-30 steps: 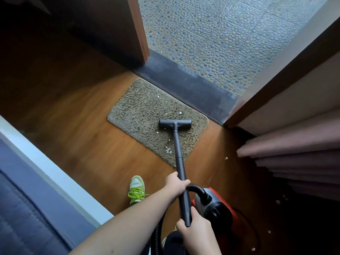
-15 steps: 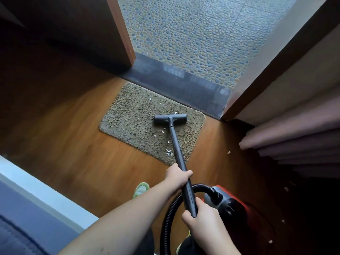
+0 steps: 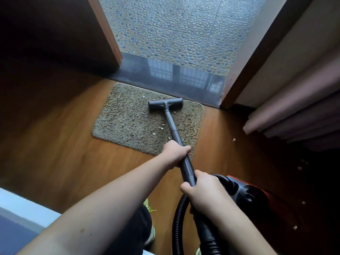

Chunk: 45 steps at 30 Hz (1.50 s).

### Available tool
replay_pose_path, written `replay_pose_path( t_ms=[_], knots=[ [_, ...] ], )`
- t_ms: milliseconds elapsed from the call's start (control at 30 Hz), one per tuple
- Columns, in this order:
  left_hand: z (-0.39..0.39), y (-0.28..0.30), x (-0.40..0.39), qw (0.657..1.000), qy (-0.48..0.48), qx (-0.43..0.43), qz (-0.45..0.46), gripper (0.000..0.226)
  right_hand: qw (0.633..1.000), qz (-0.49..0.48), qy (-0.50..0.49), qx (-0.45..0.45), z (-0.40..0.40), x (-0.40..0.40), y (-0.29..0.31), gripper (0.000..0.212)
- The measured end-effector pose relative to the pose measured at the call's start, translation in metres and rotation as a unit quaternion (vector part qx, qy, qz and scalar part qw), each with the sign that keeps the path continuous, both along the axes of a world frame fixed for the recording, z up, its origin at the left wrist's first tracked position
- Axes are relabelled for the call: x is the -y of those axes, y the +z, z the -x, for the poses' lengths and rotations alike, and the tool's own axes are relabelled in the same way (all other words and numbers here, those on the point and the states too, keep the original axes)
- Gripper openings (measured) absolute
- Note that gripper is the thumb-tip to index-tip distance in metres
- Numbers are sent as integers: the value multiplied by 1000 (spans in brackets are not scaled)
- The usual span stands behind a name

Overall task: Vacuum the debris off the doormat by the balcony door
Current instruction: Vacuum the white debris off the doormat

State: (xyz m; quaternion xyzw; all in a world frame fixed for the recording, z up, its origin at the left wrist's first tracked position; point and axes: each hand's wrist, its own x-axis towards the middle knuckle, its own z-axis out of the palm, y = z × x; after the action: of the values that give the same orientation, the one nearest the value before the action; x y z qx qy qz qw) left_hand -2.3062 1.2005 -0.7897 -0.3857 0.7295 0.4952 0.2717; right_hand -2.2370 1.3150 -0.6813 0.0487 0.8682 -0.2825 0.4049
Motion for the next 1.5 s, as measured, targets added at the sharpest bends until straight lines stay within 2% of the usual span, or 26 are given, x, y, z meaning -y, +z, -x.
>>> replay_pose_path(
  t_ms=[100, 267, 467, 600, 767, 967, 1067, 1167, 1233, 1400, 1500],
  knots=[
    [-2, -10, 6, 1000, 5, -11, -26, 29, 1000, -1, -2, -3, -4, 8, -10, 19],
    [-25, -20, 14, 998, 17, -51, -44, 37, 999, -27, 25, -38, -25, 21, -20, 25],
    [-66, -17, 24, 993, 36, -94, -67, 24, 998, 5, 14, -54, -66, 40, -21, 25],
    [-95, -12, 26, 993, 28, -86, -82, 33, 997, -35, 42, -60, -91, 43, -10, 33],
    [-114, -5, 27, 993, 19, -82, -82, 38, 995, -61, 60, -60, -108, 40, 3, 24],
    [-130, 6, 20, 996, -2, -69, -56, 28, 998, -27, 45, -29, -121, 29, 11, 27],
    [-138, 7, 18, 997, -13, -50, -48, 33, 998, -34, 57, -20, -128, 23, 15, 29],
    [-144, 3, 15, 998, -11, -45, -43, 32, 997, -36, 70, -15, -133, 18, 16, 22],
    [-147, -2, 13, 998, -11, -42, -40, 36, 995, -45, 91, -21, -136, 15, 18, 15],
    [-146, -8, 11, 999, -34, -34, -19, 56, 994, -49, 95, -30, -134, 13, 23, 22],
    [-132, -9, 14, 998, -37, -43, -9, 54, 994, -51, 90, -20, -123, 17, 18, 20]
  ],
)
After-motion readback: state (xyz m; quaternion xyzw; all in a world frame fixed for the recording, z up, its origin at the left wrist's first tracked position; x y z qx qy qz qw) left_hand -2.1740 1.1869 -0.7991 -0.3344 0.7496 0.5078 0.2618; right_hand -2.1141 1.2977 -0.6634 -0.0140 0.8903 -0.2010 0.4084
